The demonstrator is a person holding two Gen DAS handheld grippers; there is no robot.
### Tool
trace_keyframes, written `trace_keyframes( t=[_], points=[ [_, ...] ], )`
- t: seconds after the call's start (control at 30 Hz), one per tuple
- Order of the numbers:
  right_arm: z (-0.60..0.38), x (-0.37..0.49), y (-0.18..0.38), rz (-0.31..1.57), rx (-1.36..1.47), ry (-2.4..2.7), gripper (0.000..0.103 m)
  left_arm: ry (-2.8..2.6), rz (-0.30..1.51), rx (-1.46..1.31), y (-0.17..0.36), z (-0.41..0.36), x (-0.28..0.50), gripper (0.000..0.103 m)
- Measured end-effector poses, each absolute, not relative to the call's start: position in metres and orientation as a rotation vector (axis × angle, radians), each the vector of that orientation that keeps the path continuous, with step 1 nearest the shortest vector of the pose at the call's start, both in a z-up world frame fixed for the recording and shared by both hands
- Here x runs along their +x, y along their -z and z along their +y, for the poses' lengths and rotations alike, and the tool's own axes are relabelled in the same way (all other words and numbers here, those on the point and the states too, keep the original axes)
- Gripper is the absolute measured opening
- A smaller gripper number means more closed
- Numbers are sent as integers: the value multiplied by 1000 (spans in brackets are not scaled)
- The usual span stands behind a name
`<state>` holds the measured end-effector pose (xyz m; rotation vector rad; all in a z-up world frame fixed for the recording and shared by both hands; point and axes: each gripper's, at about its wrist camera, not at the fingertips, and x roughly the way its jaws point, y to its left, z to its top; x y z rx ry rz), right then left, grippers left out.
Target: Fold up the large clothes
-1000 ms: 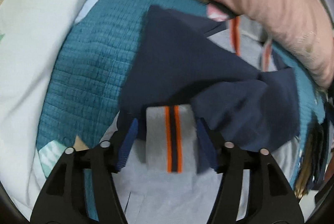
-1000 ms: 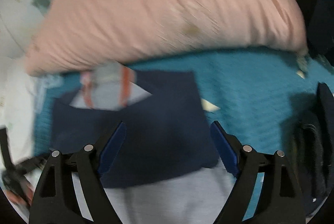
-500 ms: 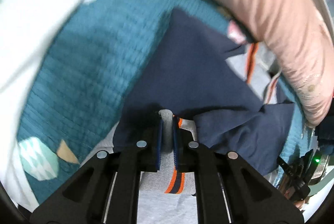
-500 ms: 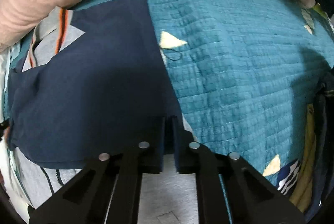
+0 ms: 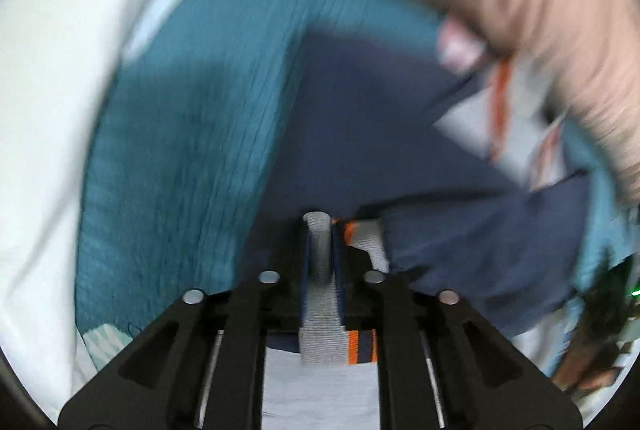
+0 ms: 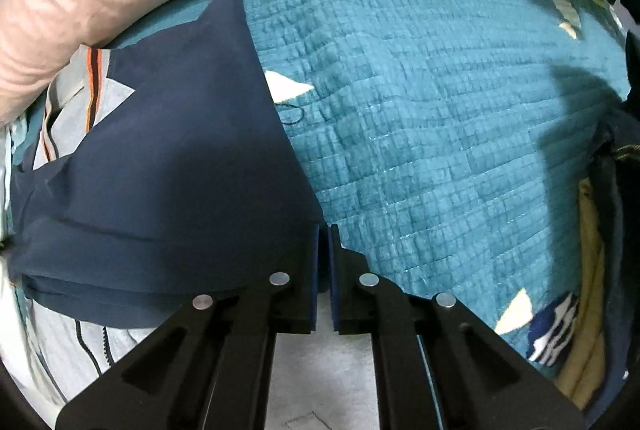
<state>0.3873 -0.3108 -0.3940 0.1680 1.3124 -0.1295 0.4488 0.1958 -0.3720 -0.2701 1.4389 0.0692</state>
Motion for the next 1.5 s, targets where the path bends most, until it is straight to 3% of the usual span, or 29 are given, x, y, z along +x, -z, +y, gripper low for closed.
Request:
trace_keyframes(
  t=[0.07, 0.17, 0.43, 0.47, 0.53, 0.57, 0.6, 0.73, 0.93, 1.07, 1.2, 1.33, 1.5],
  points=[
    [-310, 386, 380, 1300, 137, 138, 8, -69, 1385, -241, 368, 194, 440, 20],
    [-313, 380, 354, 1242, 141, 107, 10, -154, 1351, -100, 350, 189, 435, 41],
    [-234, 395, 334, 1223, 187, -157, 7, -33, 1213, -119, 292, 144, 419, 41],
    [-219, 398, 340, 1237, 203, -181, 7, 32, 1235, -159, 296, 132, 417, 40],
    [-199, 401, 352, 1270, 252, -238, 6, 111, 1272, -198, 313, 112, 414, 22],
    [-190, 401, 363, 1301, 274, -249, 6, 124, 1317, -209, 329, 102, 413, 7],
    [-182, 396, 374, 1325, 276, -243, 6, 127, 1364, -226, 348, 96, 410, 2],
    [-174, 399, 415, 1365, 247, -198, 1, 133, 1354, -276, 373, 101, 408, 2],
    [-204, 396, 383, 1350, 101, -84, 0, 107, 1378, -245, 355, 134, 410, 2],
    [-238, 399, 410, 1381, 302, -131, 0, 88, 1386, -323, 373, 142, 413, 2],
    [-226, 399, 383, 1372, 172, -77, 3, 78, 1363, -228, 350, 129, 414, 1],
    [-217, 409, 351, 1312, 243, -172, 3, 128, 1292, -281, 324, 129, 421, 1],
    [-189, 434, 349, 1270, 259, -243, 3, 107, 1301, -328, 341, 120, 453, 1]
  ],
)
